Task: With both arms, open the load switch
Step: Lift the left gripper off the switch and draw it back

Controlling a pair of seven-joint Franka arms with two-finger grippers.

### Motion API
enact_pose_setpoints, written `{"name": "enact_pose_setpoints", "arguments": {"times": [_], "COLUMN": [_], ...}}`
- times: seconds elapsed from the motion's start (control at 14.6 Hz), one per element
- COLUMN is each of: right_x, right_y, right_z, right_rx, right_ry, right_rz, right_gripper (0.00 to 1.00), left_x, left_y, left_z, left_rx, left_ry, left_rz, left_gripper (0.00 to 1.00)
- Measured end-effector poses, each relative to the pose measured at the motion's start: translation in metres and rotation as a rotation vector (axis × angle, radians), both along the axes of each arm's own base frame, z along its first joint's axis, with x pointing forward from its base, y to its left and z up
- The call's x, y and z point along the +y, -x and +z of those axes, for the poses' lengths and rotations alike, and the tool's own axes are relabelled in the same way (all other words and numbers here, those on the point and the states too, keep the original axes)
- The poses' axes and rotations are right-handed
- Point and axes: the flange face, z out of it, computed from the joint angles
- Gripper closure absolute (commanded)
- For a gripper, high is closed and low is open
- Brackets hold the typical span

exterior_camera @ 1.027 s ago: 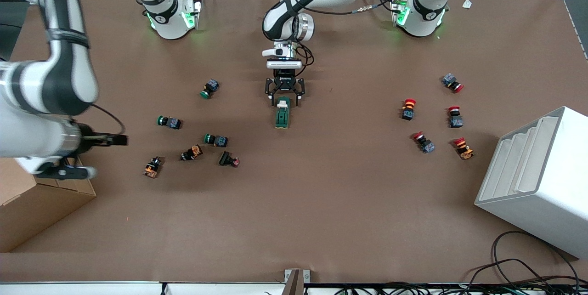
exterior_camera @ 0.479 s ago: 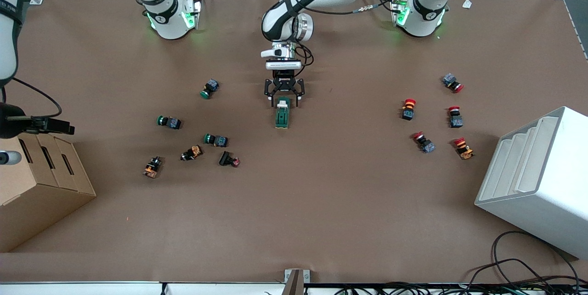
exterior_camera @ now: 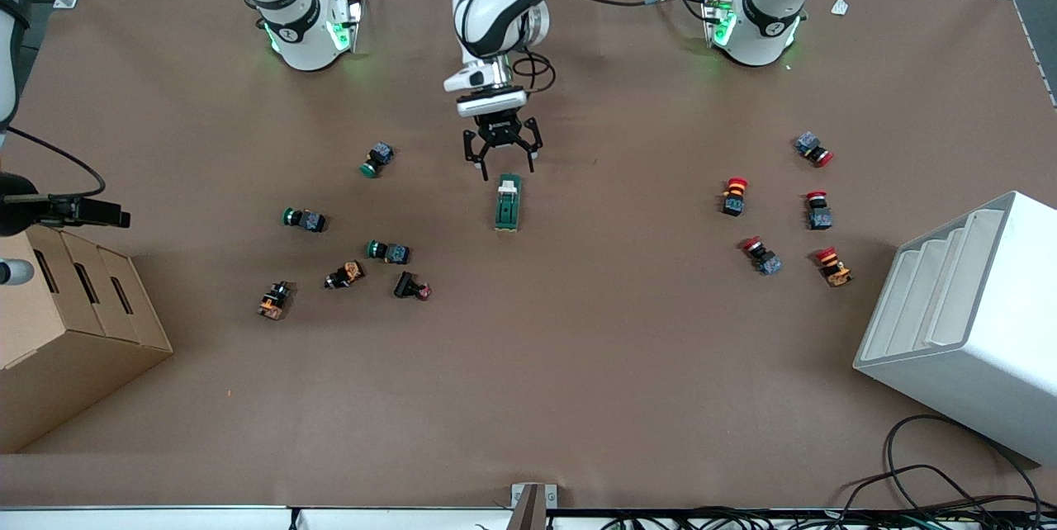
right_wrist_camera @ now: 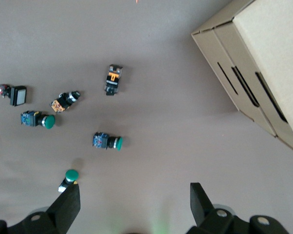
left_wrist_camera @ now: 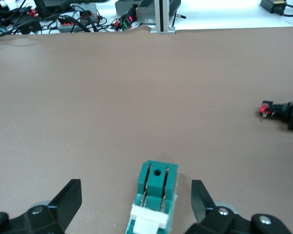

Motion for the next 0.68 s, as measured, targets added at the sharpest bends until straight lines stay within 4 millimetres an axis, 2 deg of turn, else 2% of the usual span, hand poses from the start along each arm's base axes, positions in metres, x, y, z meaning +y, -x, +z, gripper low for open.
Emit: {"name": "enact_pose_setpoints", "arguments": {"times": [0.14,0.34,0.41,0.48,0.68], "right_x": [0.009,0.035,0.042,0.044,0.032], "right_y": [0.008,0.024,0.030,0.034,0.051], "right_z": [0.017,0.033,0.035,0.036,0.044], "right_rx": [-0.006,-0.004,0.002,-0.005,-0.069], "right_ry": [-0.001,0.010,0.015,0.016,0.009], "right_rz": [0.009,-0.013,-0.019,-0.020,-0.020], "right_gripper": [0.00,0.00,0.00,0.00,0.00], "left_x": [-0.006,0.007,0.020,0.035,0.097], "left_y": [-0.017,-0.066,-0.089,-0.109,-0.170], "left_z": [0.047,0.137,0.176,0.207,0.283], "left_rx": [0.057,0.172,0.225,0.262,0.373], "left_ry": [0.006,0.033,0.047,0.061,0.093], "left_rz": [0.027,0.074,0.080,0.085,0.076], "left_gripper": [0.00,0.00,0.00,0.00,0.00]}}
